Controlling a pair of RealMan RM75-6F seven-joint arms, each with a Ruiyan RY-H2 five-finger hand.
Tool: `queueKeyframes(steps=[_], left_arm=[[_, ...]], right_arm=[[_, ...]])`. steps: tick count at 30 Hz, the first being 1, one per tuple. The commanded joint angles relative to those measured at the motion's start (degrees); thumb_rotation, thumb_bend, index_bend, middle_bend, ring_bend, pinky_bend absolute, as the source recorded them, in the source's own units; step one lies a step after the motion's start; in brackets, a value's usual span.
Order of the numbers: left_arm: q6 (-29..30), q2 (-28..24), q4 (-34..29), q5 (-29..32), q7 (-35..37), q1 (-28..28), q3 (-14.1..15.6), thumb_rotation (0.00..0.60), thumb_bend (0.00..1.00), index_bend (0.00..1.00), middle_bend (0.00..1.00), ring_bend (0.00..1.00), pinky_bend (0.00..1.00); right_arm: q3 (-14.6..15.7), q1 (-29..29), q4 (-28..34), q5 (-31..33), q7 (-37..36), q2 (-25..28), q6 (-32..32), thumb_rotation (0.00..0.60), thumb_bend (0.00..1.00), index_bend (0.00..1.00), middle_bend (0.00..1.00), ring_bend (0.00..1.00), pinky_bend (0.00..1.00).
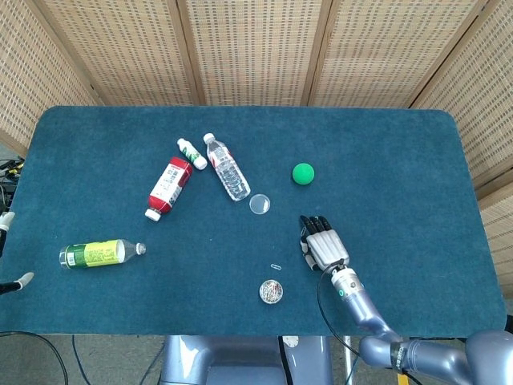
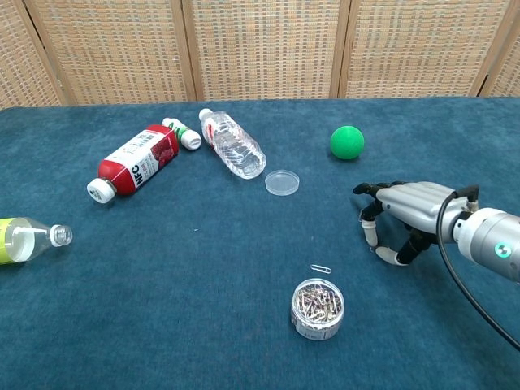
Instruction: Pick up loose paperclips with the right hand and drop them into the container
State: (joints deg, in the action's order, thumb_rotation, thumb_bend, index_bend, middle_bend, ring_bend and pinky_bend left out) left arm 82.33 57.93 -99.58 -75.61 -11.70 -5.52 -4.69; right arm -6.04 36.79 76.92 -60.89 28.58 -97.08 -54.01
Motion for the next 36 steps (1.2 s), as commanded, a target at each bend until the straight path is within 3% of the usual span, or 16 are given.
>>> queueKeyframes(steps=[1, 36], left_arm=[[0.07, 0.06, -0.01, -0.06, -0.12, 0.01, 0.04, 0.6, 0.0, 0.0, 0.0, 0.0, 0.0], [0.5, -0.11, -0.34, -0.71, 0.18, 0.12, 0.26, 0.6, 0.0, 0.0, 0.0, 0.0, 0.0]], right_arm=[[0.32, -0.13, 0.11, -0.53, -0.29, 0.08, -0.1, 0.6, 0.39, 0.68, 0.01, 0.0, 0.02], [1.13, -1.96, -0.63, -8.37, -5.76, 0.15, -3.86, 0.6, 0.4, 0.72, 0.05, 0.0, 0.05]])
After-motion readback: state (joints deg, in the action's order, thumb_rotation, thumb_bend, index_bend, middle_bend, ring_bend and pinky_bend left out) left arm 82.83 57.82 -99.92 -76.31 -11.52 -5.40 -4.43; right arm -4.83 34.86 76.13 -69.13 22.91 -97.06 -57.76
